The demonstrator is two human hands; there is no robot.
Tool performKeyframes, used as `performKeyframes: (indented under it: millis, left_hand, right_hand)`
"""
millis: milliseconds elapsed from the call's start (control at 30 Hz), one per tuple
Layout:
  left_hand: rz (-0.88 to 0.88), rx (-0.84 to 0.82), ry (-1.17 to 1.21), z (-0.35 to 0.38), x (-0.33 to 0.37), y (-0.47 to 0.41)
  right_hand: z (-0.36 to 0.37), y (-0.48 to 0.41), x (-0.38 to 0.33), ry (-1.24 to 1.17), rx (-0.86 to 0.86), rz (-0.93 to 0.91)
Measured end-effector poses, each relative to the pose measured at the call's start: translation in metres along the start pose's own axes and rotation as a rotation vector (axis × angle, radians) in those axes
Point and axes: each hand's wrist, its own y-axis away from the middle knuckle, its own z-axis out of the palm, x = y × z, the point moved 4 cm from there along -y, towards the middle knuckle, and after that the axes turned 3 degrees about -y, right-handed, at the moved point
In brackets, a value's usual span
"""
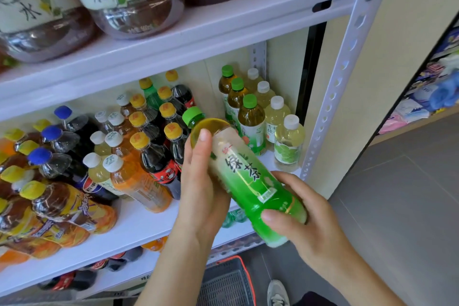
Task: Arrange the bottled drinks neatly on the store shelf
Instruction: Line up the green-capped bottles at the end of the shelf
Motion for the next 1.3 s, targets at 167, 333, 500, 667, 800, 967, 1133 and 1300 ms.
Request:
performKeyframes:
  millis: [167,333,500,667,800,967,1133,1300]
  left_hand:
    - [-0.113,-0.168,0.131,-0.001,0.000,-0.001]
    - [-0.084,-0.136,0.059,0.000,0.000,-0.004]
    - [0.018,0.070,-0.024,-0.004,0.009,-0.006]
    - [0.179,0.120,-0.059,-0.005,0.024,-0.008]
    - [0.085,-0.036,-0.045,-0.005,0.028,-0.008]
    - [0.009,-0.173,-0.059,-0.006,0.033,-0.011]
    - [0.001,-0.274,-0.185,0.004,0.036,-0.009]
    - [0.017,-0.238,-0.315,-0.001,0.034,-0.012]
  right_hand:
    - [0.011,0.001,0.012,-0.681,-0.229,0.424]
    - [0.021,0.002,0.016,-0.840,-0.353,0.482]
    - [0.012,-0.003,0.026,-0.605,-0.094,0.379]
    - [0.005,-0.001,0.023,-0.095,-0.009,0.108]
    - [0.004,-0.003,0.032,-0.315,0.035,0.203]
    - [0.010,-0.005,0.042,-0.811,-0.063,0.604]
    - [0.007,-0.001,0.049,-0.963,-0.108,0.773]
    - [0.003,0.001,0.056,-0.943,-0.155,0.815]
